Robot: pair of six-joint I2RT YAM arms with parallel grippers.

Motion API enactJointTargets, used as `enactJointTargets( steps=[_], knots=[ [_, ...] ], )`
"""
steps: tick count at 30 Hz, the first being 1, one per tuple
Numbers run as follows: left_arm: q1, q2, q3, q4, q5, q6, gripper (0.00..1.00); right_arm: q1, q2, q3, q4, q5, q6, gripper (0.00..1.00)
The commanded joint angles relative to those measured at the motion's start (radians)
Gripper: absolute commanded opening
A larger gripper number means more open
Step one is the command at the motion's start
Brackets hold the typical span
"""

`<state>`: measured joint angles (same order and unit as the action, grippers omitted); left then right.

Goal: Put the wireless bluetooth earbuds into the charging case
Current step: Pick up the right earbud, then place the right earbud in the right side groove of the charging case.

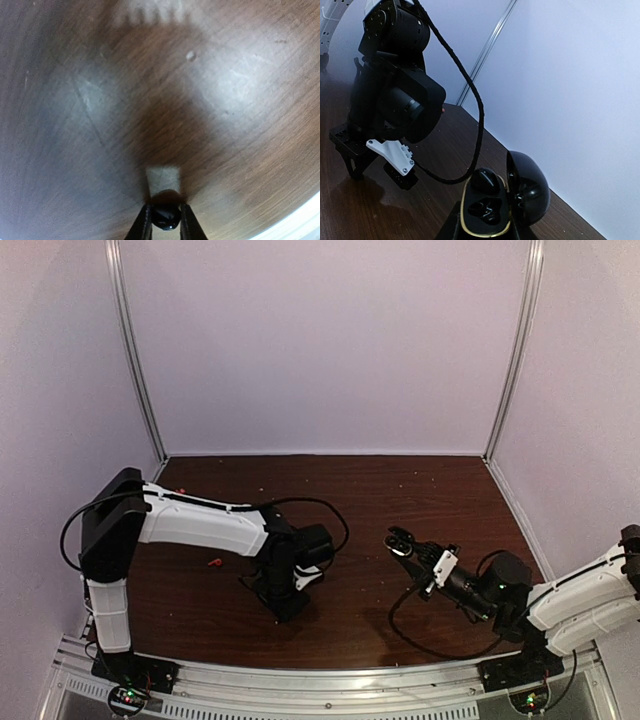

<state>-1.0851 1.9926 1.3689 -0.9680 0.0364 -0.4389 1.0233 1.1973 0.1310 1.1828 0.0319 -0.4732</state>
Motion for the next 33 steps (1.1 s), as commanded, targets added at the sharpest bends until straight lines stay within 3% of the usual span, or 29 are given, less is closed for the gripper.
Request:
enactJointTargets(
  steps=[1, 11, 23, 33],
  knots=[
    [0.017, -0.074, -0.028, 0.107, -0.021, -0.031, 0.08, 0.004, -0.015, -0.014, 0.030, 0.029, 0.011, 0.00],
    [0.021, -0.287, -0.143, 0.388, -0.152, -0.071, 0.05, 0.004, -0.009, -0.021, 0.082, 0.044, 0.043, 0.00],
    [0.019, -0.749, -0.458, 1.101, -0.216, -0.011, 0.09, 0.004, 0.034, 0.006, 0.223, 0.026, 0.086, 0.00],
    [-0.039, -0.712, -0.480, 1.440, -0.147, 0.035, 0.10, 0.023, 0.152, 0.067, 0.363, 0.006, 0.063, 0.00]
  ],
)
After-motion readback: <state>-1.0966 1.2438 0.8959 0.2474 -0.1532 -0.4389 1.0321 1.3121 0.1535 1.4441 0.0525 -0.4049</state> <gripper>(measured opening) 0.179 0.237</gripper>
